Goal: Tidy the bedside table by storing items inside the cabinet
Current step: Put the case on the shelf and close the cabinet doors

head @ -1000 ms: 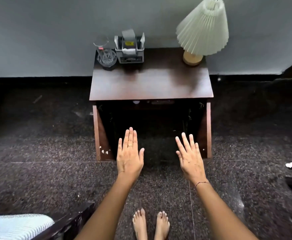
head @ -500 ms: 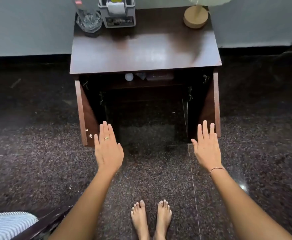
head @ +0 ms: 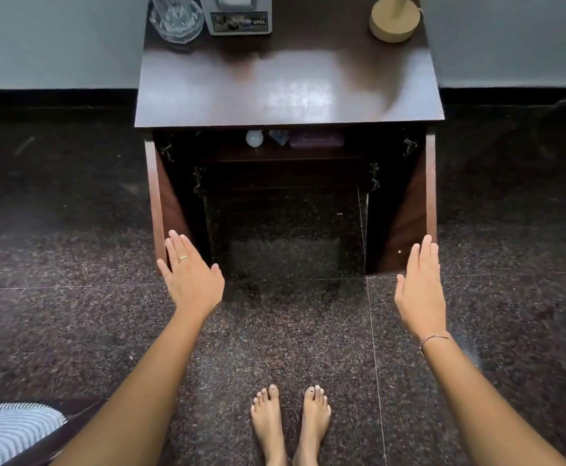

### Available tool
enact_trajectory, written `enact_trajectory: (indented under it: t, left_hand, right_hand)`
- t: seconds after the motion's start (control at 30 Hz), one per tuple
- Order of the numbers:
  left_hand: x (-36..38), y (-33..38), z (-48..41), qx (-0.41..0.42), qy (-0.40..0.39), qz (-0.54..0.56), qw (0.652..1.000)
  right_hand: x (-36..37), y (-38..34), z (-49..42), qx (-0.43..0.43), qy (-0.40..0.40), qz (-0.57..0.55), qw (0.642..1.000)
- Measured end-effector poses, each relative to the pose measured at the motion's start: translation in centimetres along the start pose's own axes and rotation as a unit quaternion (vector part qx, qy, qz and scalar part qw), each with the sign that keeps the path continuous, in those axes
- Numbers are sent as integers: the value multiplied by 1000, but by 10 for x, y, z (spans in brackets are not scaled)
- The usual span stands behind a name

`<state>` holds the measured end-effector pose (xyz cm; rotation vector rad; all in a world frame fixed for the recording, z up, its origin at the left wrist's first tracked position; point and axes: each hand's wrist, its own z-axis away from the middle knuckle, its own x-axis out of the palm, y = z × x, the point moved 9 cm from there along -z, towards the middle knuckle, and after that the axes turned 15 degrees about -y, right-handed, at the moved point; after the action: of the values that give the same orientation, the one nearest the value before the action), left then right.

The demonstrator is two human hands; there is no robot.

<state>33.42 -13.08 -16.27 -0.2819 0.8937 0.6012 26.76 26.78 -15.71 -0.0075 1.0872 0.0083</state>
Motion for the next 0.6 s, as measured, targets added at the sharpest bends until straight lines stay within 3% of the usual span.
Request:
enact_trajectory:
  t: [0.17,0.27,0.4,0.5,0.6]
  left_hand:
    - [-13,-8,5,4,64,107,992]
    - [-22,-19,7,-30,65,128,989]
    - [-44,-26,-3,-75,69,146,984]
    - [-51,-21,-11,-96,36,144,984]
    - [-48,-8,-23,-79,-3,185,980]
  right_hand:
    - [-25,16,4,36,103,-189,976]
    - [-32,36,-17,79,96,-252,960]
    - [-22,64,-43,134,20,-386,913]
    - [1,50,-55,105,-91,-473,870]
    - [13,32,-57,78,-127,-520,841]
